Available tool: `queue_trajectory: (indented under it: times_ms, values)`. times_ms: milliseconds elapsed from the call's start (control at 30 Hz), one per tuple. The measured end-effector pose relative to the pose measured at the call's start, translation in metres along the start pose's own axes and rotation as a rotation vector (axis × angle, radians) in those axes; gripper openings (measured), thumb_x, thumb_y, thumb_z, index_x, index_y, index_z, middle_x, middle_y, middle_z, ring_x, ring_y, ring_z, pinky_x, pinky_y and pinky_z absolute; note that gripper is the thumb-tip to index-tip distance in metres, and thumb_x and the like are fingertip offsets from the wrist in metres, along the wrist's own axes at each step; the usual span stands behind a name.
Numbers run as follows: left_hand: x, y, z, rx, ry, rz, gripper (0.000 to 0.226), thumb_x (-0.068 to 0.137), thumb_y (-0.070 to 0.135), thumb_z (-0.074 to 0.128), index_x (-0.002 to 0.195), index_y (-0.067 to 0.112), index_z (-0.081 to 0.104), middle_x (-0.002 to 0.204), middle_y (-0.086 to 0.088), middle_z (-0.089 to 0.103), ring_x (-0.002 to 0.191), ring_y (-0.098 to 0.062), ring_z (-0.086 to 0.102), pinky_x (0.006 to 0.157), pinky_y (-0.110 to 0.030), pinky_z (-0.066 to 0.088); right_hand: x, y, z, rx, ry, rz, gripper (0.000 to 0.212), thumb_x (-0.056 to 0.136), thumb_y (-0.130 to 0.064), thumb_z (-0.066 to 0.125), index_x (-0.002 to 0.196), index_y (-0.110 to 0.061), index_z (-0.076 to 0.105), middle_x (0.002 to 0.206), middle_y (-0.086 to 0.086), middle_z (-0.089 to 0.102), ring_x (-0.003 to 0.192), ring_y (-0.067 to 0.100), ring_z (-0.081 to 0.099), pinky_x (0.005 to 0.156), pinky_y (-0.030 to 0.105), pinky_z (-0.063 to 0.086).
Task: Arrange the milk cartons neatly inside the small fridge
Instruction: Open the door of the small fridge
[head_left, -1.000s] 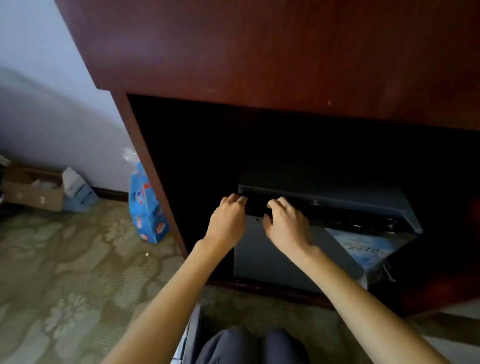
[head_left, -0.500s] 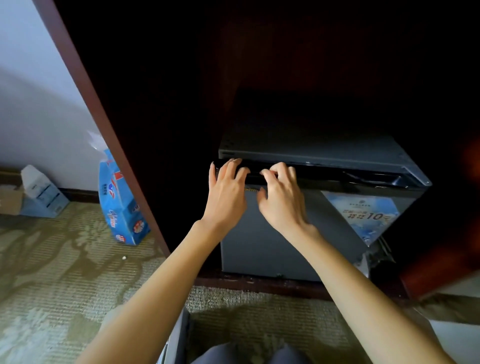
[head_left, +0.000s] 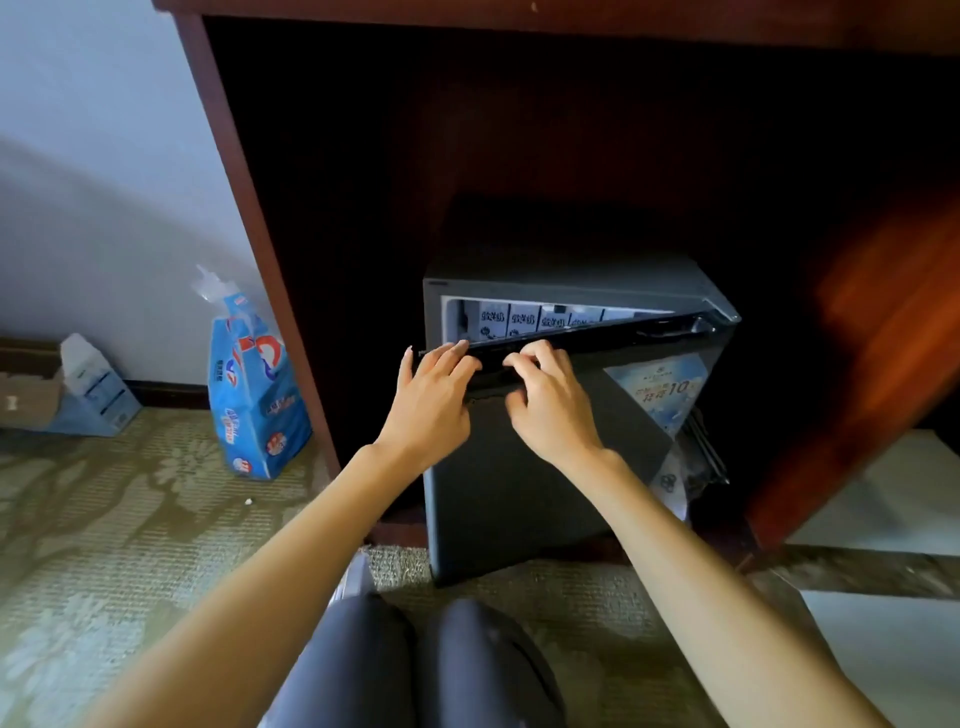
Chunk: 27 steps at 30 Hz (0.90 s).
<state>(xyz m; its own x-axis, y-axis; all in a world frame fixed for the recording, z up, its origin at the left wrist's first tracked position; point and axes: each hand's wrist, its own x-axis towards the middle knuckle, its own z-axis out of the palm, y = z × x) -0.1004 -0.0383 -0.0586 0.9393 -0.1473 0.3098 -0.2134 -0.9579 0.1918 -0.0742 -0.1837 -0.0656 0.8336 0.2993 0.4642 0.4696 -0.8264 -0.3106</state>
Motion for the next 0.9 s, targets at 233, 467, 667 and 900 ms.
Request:
queue_trajectory:
  times_ms: [233, 467, 667, 900]
  values:
    - [-0.072, 0.069, -0.033, 0.010, 0.026, 0.305, 0.054, 0.075, 0.036, 0.034, 0.102, 0.007, 0.071, 0.106, -0.013, 0.070, 0.097, -0.031, 0.064, 0.085, -0.037, 0.053, -0.078, 0.025, -0.056, 0.184, 0.100, 0.011, 0.024, 0.078, 0.004, 0.047, 0.085, -0.002, 0.069, 0.091, 0.011, 0.061, 0.090, 0.027, 0.056, 0.075, 0.031, 0.044]
    - [-0.099, 0.151, -0.031, -0.105, -0.017, 0.666, 0.049, 0.085, 0.044, 0.036, 0.092, 0.011, 0.073, 0.077, -0.008, 0.068, 0.074, -0.027, 0.063, 0.056, -0.032, 0.053, -0.156, 0.076, -0.128, 0.152, 0.117, 0.108, 0.024, 0.080, 0.010, 0.053, 0.083, -0.003, 0.072, 0.100, 0.010, 0.065, 0.096, 0.025, 0.056, 0.084, 0.033, 0.046]
    - [-0.093, 0.229, -0.006, -0.155, 0.046, 0.926, 0.039, 0.084, 0.030, 0.043, 0.095, 0.007, 0.074, 0.071, -0.010, 0.067, 0.062, -0.027, 0.063, 0.057, -0.024, 0.053, -0.206, 0.119, -0.179, 0.183, 0.122, 0.330, 0.029, 0.085, 0.008, 0.049, 0.089, -0.006, 0.073, 0.104, 0.004, 0.062, 0.097, 0.012, 0.056, 0.083, 0.001, 0.035]
    - [-0.063, 0.306, 0.031, -0.145, 0.041, 1.056, 0.045, 0.075, 0.021, 0.041, 0.101, -0.001, 0.070, 0.082, -0.015, 0.066, 0.063, -0.030, 0.063, 0.056, -0.029, 0.056, -0.234, 0.170, -0.237, 0.200, 0.005, 0.624, 0.029, 0.089, -0.006, 0.047, 0.097, -0.019, 0.072, 0.096, -0.004, 0.069, 0.093, 0.012, 0.063, 0.084, 0.024, 0.045]
